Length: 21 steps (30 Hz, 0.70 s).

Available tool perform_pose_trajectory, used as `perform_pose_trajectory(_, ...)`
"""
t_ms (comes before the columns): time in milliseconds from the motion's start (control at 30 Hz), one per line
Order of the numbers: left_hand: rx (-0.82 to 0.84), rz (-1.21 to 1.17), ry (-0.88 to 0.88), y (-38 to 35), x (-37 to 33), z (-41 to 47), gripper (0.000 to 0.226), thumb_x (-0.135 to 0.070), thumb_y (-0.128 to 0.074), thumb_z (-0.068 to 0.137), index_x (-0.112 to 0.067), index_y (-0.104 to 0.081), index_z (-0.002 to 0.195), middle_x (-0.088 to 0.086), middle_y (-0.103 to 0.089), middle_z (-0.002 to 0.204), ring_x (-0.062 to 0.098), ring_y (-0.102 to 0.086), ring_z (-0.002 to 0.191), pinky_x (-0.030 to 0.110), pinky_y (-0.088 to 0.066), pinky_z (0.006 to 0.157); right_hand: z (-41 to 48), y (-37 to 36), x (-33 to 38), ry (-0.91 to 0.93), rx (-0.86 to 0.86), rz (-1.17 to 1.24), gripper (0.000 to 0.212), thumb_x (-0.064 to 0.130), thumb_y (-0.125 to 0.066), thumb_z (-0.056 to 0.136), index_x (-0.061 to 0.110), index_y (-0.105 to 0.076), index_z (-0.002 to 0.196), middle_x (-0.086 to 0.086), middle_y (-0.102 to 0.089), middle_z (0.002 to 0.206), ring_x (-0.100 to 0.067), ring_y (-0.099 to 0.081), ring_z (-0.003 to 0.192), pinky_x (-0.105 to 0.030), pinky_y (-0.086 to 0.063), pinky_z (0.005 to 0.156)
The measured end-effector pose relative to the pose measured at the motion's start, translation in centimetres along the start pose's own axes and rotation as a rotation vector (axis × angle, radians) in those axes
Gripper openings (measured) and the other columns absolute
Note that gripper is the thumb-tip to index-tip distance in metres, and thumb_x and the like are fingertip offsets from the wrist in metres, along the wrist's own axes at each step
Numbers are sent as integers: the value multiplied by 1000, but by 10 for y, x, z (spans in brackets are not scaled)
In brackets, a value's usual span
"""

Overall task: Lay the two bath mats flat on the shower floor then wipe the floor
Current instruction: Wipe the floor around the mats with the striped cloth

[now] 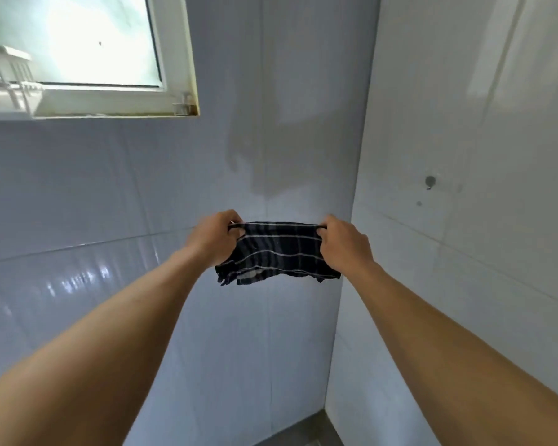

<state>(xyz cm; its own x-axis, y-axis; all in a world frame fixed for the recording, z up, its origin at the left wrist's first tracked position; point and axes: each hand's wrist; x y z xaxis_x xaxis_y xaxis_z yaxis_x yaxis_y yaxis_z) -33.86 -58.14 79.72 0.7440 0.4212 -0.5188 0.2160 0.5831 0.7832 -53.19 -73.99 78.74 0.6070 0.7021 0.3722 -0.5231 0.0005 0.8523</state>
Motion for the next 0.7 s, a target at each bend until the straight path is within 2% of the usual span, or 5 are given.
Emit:
perform_pose_trajectory(67, -2, -20, 43, 10, 26, -22, 8, -23, -60, 98, -22, -65, 105, 2, -67, 97, 23, -58, 85, 30, -40, 64, -10, -19, 20, 20, 45, 28, 16, 10, -45, 101, 18, -55, 109, 0, -67, 111, -27, -60, 94, -45, -47, 89)
perform_pose_trajectory(200, 10, -38, 125, 31, 75, -70, 9, -23, -62, 97, -23, -68, 103, 0, -66, 95, 23, -60, 87, 31, -44, 72, -36, -54, 68, 26, 125, 69, 25, 8, -46, 98, 19, -59, 116, 0, -65, 108, -27, -60, 94, -44, -49, 88)
perform_pose_trajectory(333, -5, -62, 220, 51, 131, -115, 11, -23, -61, 97, -21, -69, 104, 3, -67, 98, 24, -61, 90, 32, -46, 75, -64, -89, 111, 50, 203, 90, 21, 14, -47, 100, 20, -63, 112, 0, -64, 103, -26, -58, 93, -45, -47, 92)
perform_pose_trajectory(500, 15, -96, 324, 59, 200, -169, 13, -25, -61, 97, -20, -69, 106, 3, -69, 102, 22, -63, 92, 31, -46, 76, -102, -140, 153, 86, 269, 92, 19, 20, -44, 103, 19, -62, 110, 3, -57, 94, -25, -52, 86, -41, -46, 86)
perform_pose_trajectory(700, 45, -134, 488, 45, 268, -210, 14, -23, -60, 98, -19, -70, 108, 4, -68, 104, 23, -62, 92, 28, -44, 74, -140, -216, 180, 86, 376, 158, 19, 26, -39, 106, 21, -57, 105, 2, -62, 92, -22, -58, 78, -42, -50, 82)
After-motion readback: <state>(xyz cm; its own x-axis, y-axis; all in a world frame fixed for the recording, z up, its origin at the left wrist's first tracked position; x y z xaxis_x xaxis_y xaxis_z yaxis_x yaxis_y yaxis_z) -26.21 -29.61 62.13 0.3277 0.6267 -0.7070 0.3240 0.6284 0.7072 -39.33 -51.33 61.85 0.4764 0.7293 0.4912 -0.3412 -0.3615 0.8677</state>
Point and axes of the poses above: each hand's wrist, its own z-axis towards the middle knuckle, its own y-axis out of the back of the hand, x = y × z
